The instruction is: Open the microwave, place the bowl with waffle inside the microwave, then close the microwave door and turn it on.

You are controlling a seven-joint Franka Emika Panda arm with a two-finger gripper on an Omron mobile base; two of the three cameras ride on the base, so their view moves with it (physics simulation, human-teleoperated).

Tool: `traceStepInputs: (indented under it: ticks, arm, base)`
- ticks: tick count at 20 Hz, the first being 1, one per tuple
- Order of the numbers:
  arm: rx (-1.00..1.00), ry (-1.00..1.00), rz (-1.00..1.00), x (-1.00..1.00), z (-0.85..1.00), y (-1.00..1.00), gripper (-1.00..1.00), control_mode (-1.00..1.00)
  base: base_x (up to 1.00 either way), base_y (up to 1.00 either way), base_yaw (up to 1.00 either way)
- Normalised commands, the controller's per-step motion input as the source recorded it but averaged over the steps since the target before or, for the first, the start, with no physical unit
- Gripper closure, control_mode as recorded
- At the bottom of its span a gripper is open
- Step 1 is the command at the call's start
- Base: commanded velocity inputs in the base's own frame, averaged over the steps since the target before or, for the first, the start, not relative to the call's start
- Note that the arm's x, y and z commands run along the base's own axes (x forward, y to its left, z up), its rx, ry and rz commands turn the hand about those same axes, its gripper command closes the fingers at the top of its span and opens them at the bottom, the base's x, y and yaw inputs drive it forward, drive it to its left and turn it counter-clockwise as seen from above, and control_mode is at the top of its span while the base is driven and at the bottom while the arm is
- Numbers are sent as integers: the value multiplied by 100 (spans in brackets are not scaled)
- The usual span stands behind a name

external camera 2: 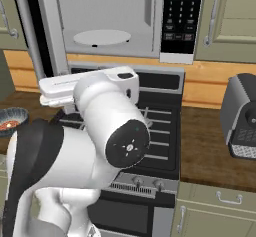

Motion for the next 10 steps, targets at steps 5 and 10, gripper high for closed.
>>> traceStepInputs:
  ticks: [5,10]
  arm:
    - [16,6,65,77,-5,0,-100,-100]
    - [9,1,55,62,-7,12,-100,-100]
  base:
    - [0,0,0]
    - [0,0,0]
